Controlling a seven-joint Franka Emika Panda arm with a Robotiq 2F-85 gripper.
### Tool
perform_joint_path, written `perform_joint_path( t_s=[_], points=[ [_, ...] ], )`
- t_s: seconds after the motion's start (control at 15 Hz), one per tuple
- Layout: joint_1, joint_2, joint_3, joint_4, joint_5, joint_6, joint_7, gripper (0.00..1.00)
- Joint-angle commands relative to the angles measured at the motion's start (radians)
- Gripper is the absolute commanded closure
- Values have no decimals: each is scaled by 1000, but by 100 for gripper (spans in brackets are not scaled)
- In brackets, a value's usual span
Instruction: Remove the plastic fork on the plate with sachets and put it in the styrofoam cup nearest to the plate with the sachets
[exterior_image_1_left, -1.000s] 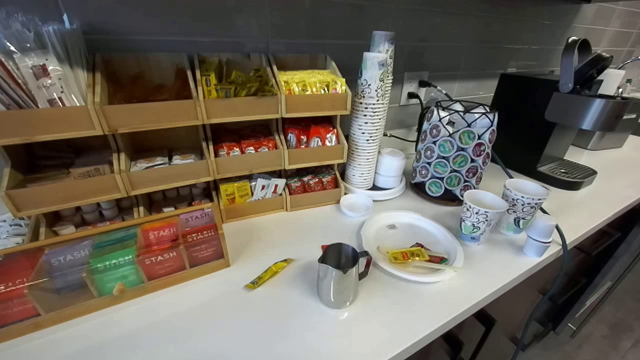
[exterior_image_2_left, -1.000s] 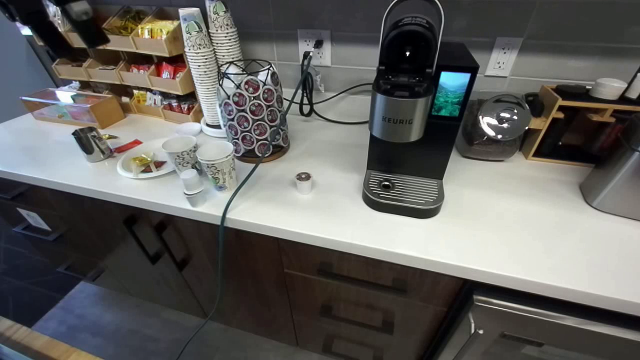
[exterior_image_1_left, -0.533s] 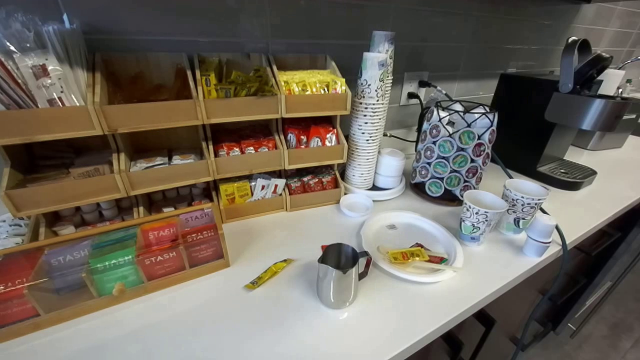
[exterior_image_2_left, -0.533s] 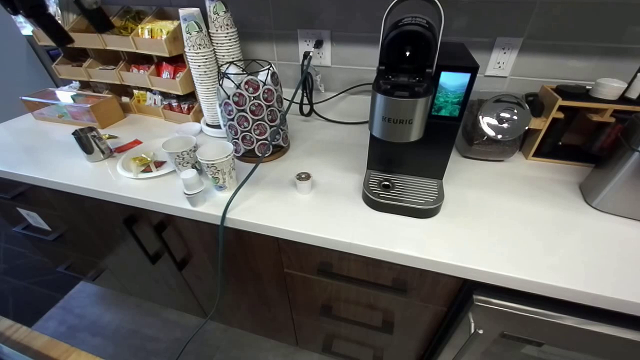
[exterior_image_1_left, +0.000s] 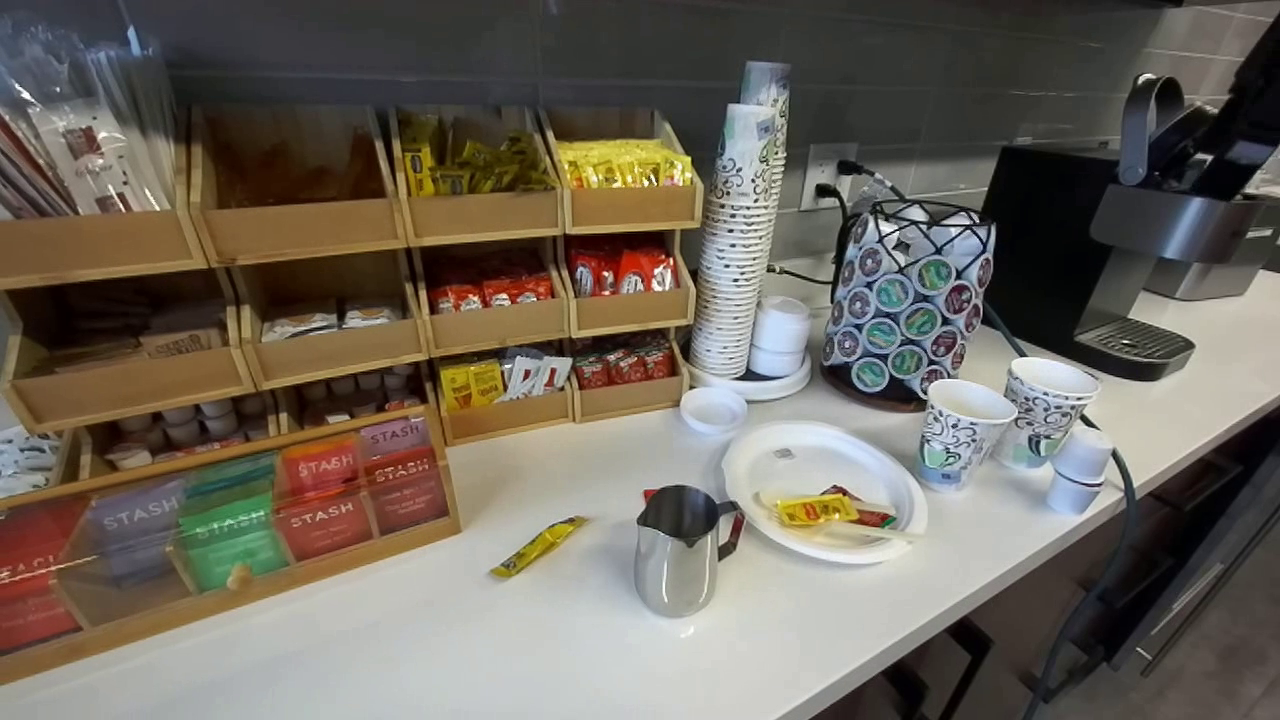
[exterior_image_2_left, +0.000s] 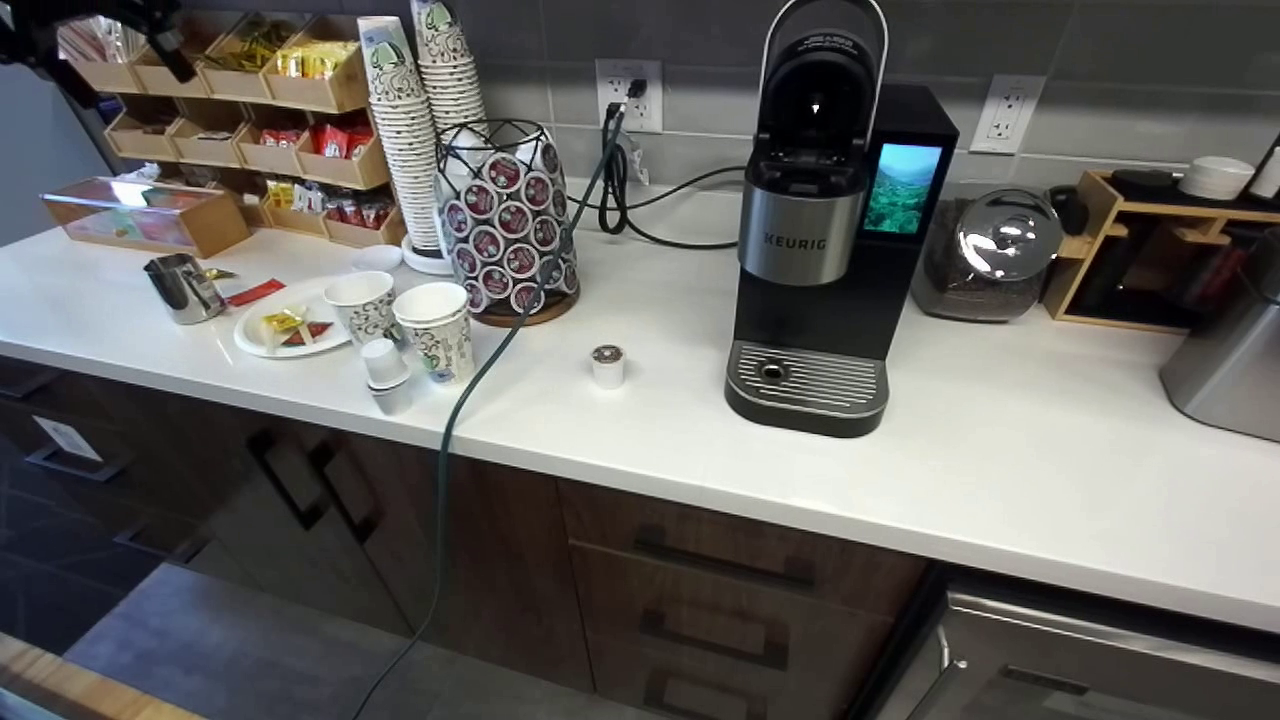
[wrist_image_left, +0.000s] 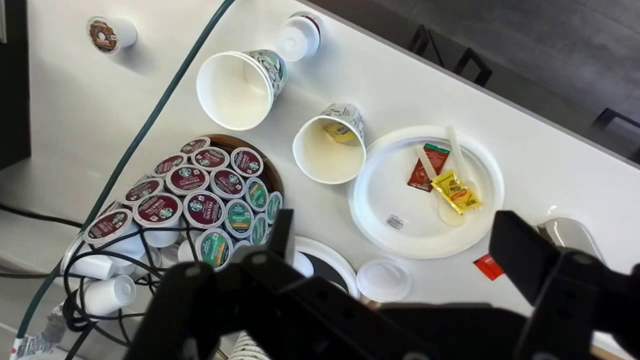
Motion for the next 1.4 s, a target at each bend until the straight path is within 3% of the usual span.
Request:
perform_joint_path(
  t_s=[0.0,0.4,0.87,1.0,1.2,1.33],
  points=[
    [-10,7,8,3,5,-1,-2,0],
    [-4,15,4,12,16,11,-17,0],
    [130,332,85,110,85,106,-149,0],
    [132,444,95,124,78,141,-212,0],
    [101,601,129,138,22,201,-133,0],
    [90,672,132,148,47,198,-117,0]
  ],
)
